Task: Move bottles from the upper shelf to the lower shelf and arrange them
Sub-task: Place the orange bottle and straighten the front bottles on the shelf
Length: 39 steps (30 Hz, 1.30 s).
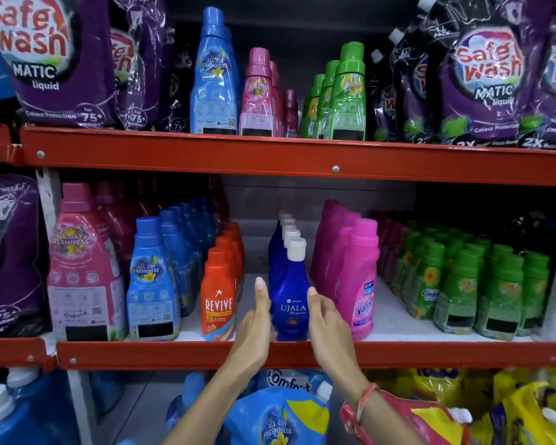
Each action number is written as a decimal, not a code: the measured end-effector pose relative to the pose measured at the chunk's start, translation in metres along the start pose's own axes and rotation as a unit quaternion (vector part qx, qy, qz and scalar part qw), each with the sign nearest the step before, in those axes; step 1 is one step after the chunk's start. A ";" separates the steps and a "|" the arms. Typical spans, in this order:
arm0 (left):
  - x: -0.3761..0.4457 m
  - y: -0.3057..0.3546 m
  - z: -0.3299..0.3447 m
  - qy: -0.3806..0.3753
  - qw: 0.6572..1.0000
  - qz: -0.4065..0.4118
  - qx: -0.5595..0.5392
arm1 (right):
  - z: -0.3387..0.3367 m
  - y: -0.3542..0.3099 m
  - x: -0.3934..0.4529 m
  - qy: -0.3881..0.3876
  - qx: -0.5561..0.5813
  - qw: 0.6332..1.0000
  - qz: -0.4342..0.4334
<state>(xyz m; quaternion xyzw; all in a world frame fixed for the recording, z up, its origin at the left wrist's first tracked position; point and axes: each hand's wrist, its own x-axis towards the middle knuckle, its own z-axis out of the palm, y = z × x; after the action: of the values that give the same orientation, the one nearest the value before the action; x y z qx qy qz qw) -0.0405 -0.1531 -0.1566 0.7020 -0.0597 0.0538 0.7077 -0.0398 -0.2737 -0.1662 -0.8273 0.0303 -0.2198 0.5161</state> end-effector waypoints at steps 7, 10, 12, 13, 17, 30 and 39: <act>-0.025 -0.013 0.034 0.139 0.955 0.246 0.089 | -0.032 0.019 0.013 0.260 0.014 0.957 -0.126; -0.027 -0.007 0.057 -0.008 0.982 0.164 0.099 | -0.051 0.034 0.033 0.216 0.032 0.975 -0.052; -0.022 -0.004 0.068 -0.074 0.982 0.108 0.137 | -0.059 0.041 0.043 0.143 0.038 0.989 -0.014; -0.019 -0.003 0.073 -0.096 0.978 0.081 0.165 | -0.062 0.044 0.046 0.114 0.041 0.993 -0.010; -0.010 -0.002 0.088 -0.135 0.970 0.015 0.203 | -0.067 0.054 0.044 0.070 0.010 0.997 -0.041; 0.012 -0.007 0.083 -0.135 0.981 0.007 0.142 | -0.077 0.069 0.038 0.059 -0.026 0.996 -0.054; 0.008 -0.007 0.079 -0.161 0.974 0.016 0.158 | -0.082 0.070 0.038 0.039 -0.001 0.997 -0.065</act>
<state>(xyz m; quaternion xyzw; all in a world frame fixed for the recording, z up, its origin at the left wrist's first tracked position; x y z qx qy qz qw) -0.0325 -0.2323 -0.1618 0.8031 -0.1754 -0.0400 0.5681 -0.0252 -0.3857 -0.1835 -0.8187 -0.0034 -0.2845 0.4987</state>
